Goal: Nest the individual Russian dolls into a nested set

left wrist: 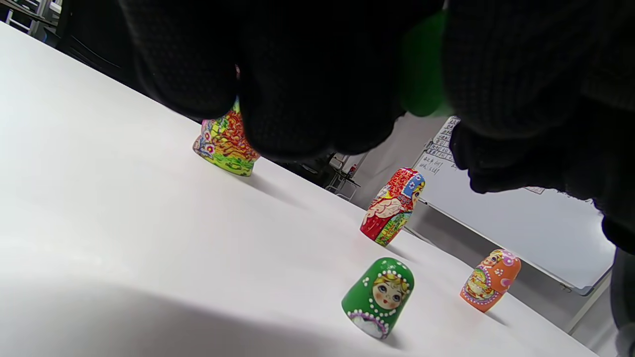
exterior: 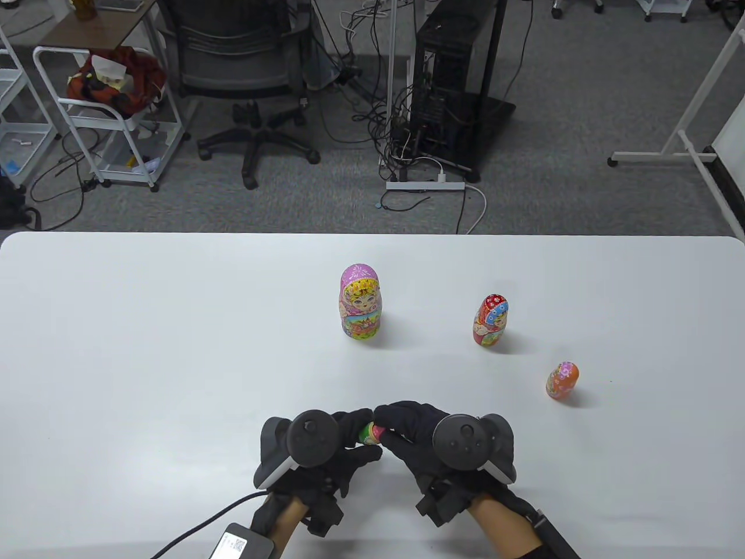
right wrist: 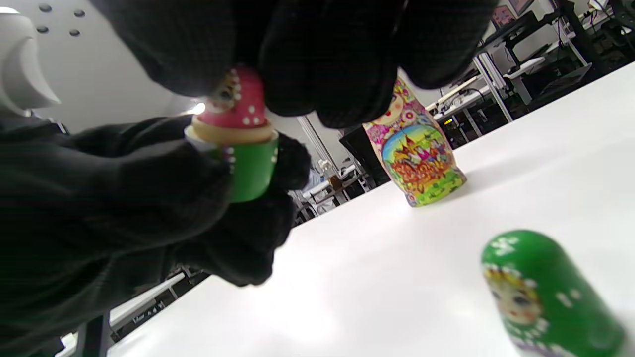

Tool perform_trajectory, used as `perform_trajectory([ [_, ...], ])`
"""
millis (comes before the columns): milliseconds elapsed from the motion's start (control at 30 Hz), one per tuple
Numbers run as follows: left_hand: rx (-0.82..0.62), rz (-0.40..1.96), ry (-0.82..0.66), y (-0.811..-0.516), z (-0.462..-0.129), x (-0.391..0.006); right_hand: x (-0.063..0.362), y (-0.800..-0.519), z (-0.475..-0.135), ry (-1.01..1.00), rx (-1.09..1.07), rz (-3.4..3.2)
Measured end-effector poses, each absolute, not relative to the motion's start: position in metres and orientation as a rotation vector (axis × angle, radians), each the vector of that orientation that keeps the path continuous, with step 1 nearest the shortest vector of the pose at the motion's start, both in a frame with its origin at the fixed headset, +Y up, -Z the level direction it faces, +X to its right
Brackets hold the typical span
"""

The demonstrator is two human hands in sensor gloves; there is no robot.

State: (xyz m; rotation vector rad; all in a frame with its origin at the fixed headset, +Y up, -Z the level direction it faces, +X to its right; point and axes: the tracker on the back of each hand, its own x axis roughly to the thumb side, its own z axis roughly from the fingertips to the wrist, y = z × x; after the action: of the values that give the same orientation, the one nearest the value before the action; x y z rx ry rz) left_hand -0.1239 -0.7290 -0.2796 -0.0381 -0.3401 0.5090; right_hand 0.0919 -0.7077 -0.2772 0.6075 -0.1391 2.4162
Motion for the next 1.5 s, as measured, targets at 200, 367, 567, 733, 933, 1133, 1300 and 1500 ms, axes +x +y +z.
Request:
perform_trajectory([
  [200, -0.030, 0.477, -0.306, -0.733, -0.282, -0.130, 0.093, -0.726, -0.285, -0.008, 0.574, 2.748],
  [367, -0.028, 0.462, -0.294, -0.734, -0.284, -0.133, 0.090, -0.748, -0.291, 0.189, 0.561, 2.932],
  [567, -0.037, 0.444, -0.293, -0.734, -0.284, -0.132, 0.089, -0.759, -0.294, 0.269, 0.546, 3.024],
  [733, -0.061, 0.429, -0.294, -0.735, -0.285, -0.131, 0.083, -0.766, -0.293, 0.241, 0.568, 3.107],
  [933, -0.062, 0.423, -0.296, -0.735, -0.285, -0.130, 0.079, -0.767, -0.292, 0.201, 0.592, 3.129],
  [1133, -0.065, 0.410, -0.294, -0.735, -0.285, -0.130, 0.085, -0.758, -0.294, 0.159, 0.554, 3.021],
  [1300, -0.068, 0.401, -0.281, -0.736, -0.287, -0.133, 0.099, -0.740, -0.294, 0.057, 0.502, 2.795],
  [1500, -0.077, 0.398, -0.282, -0.736, -0.286, -0.132, 0.101, -0.731, -0.292, 0.073, 0.570, 2.360],
])
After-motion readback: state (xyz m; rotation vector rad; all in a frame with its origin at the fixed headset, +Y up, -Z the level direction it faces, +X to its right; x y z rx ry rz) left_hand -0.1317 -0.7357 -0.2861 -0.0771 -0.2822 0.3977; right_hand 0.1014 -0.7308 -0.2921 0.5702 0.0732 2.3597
